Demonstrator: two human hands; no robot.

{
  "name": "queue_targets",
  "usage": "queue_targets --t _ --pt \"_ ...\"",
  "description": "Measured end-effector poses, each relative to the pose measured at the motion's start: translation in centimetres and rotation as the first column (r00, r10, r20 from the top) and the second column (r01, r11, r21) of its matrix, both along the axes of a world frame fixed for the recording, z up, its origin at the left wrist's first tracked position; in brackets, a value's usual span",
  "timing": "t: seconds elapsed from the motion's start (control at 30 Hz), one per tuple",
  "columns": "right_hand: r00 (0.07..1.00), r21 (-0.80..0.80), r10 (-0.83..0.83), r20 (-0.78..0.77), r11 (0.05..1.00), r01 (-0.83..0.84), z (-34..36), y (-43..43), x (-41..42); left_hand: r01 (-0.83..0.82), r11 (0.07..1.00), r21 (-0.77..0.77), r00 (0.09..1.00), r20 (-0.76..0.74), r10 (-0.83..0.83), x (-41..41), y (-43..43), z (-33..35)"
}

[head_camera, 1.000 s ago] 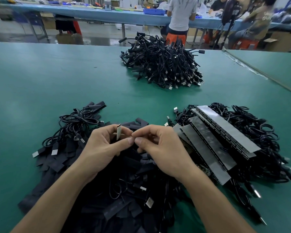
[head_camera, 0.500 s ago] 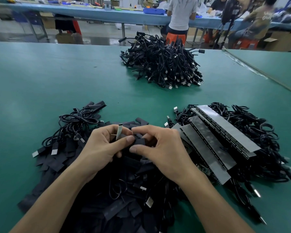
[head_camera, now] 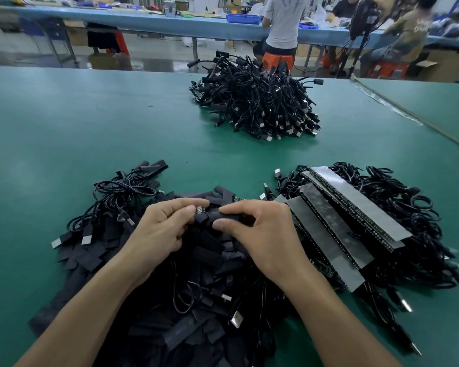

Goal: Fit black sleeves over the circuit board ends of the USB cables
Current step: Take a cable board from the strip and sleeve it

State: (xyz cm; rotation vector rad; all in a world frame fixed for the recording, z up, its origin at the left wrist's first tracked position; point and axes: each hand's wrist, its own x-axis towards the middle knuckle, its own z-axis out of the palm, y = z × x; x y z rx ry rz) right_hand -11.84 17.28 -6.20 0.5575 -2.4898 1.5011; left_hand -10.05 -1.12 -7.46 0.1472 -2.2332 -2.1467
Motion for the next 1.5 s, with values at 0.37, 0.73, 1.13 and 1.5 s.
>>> queue_targets --t 0.37,0.73,1.13,1.5 --pt "0.997 -0.134 0.051 0.061 0.990 -0.043 -1.4 0.1 -0.7 0.033 0.997 -0.064 0.998 -0.044 -0.036 0.2 0.0 -0.2" --pt "0.989 -0.165 0.125 0.076 0.980 -0.111 -1.8 0.1 -0.6 0.043 0.995 -0.085 0.999 -0.025 -0.046 0.4 0.4 0.1" --pt "0.992 -0.213 0.092 0.089 0.974 -0.072 -2.2 0.1 -0.6 0.041 0.993 -0.111 0.998 -0.042 -0.046 0.3 0.4 0.0" --pt "0.992 -0.211 0.064 0.111 0.977 -0.039 -2.2 0.0 -0.6 0.075 0.991 -0.112 0.997 -0.026 -0.078 0.5 0.1 0.0"
